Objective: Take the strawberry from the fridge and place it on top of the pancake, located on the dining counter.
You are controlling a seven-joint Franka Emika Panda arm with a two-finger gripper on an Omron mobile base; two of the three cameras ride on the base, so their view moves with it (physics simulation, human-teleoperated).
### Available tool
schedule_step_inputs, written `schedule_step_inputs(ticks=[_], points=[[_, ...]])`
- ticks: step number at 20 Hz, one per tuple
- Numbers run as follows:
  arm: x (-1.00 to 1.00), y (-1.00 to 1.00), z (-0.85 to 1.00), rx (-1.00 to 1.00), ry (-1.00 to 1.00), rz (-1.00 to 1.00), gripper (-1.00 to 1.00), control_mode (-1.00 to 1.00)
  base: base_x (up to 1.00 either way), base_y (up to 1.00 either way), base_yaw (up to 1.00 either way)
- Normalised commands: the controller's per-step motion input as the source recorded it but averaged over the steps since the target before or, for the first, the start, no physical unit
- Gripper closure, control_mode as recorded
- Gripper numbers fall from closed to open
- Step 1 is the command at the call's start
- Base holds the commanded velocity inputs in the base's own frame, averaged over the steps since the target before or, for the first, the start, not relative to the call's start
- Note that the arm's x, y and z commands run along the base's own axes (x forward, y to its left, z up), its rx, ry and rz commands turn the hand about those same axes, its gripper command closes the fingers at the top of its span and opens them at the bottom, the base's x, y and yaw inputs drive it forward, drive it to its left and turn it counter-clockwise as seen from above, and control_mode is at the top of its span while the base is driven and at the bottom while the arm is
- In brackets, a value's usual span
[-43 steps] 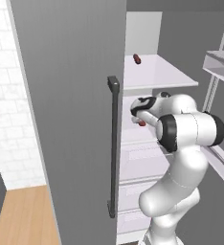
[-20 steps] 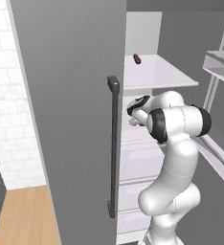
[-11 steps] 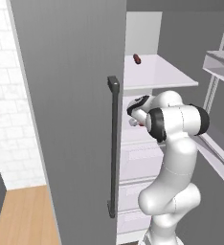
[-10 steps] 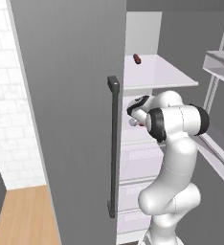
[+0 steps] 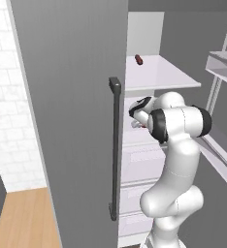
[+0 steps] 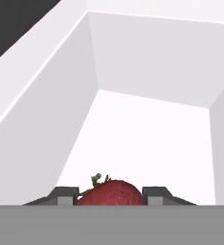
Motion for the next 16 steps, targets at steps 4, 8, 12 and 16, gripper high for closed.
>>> schedule_step_inputs(ticks=[4,8,12,16], points=[[0.0,0.0,0.0,0.0,0.0,0.0,1.0,-1.0,0.0,0.0,0.0],[-0.43,0.03,0.01,0.0,-0.09,-0.03,1.0,-1.0,0.0,0.0,0.0],[-0.62,0.11,0.21,0.0,-0.23,-0.04,1.0,-1.0,0.0,0.0,0.0],[-0.5,0.09,0.32,-0.07,-0.11,-0.03,1.0,-1.0,0.0,0.0,0.0]])
